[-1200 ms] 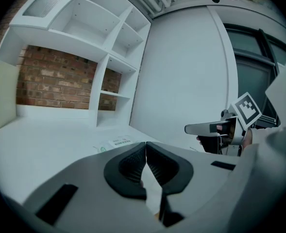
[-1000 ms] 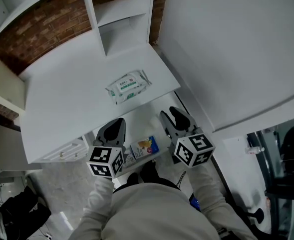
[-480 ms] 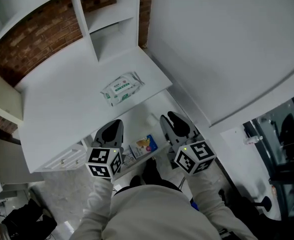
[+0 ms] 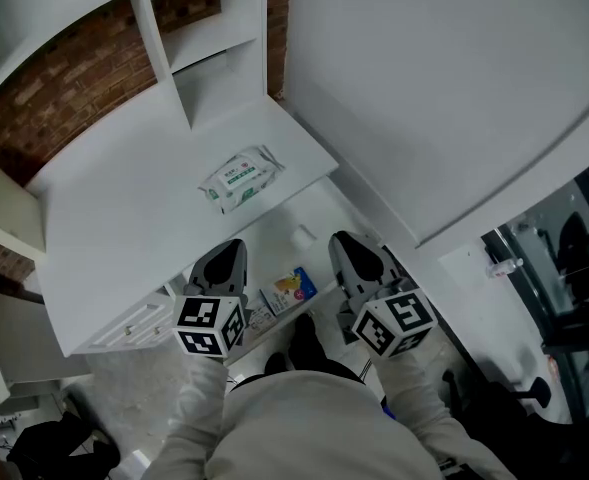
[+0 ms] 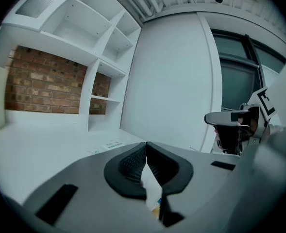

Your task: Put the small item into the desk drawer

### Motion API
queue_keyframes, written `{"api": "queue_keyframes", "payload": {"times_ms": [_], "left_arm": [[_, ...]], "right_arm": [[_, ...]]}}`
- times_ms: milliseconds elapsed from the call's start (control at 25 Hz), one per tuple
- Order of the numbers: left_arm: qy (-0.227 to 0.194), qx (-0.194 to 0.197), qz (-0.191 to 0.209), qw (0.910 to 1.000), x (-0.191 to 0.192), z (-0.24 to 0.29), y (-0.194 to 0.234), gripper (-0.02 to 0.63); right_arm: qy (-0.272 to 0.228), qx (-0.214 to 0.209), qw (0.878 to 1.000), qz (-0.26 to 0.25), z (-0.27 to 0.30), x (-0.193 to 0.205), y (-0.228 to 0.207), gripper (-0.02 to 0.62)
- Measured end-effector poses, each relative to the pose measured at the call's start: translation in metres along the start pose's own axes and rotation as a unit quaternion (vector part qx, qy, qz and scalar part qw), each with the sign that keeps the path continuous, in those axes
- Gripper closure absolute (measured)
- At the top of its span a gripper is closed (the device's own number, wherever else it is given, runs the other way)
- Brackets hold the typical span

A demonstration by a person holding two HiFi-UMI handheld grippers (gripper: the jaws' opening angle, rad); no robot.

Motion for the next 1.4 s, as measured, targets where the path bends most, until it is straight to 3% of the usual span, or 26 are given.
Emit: {"api": "queue_keyframes", "payload": {"times_ms": [160,680,1400], "left_arm": [[-0.001,0.001,-0.001,1.0,0.0,-0.002,0.005,0.586],[-0.001,-0.002,-0.005,1.0,0.001,-0.003,0.014,0.586],[0.002,-0.012,-0.008,0.9999,0.002,0.007,0.017,0.586]], "right_arm": [[-0.007,0.007,1.0,-0.004,-0.005,0.001,0.005,0.566],[-0.015,0.023,0.999,-0.035,-0.009,0.002,0.011,0.569],[-0.01,0.03,0.999,-0.028,-0.006,0.005,-0.003,0.569]]}}
Point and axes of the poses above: the fingertips, and each gripper's own axes: z forward along the fingers, y to its left, x out of its underside, the point moved 10 cm from there along -z, backward along the fingers, and after that the axes turned 3 degrees about z, right-handed, at the moved point
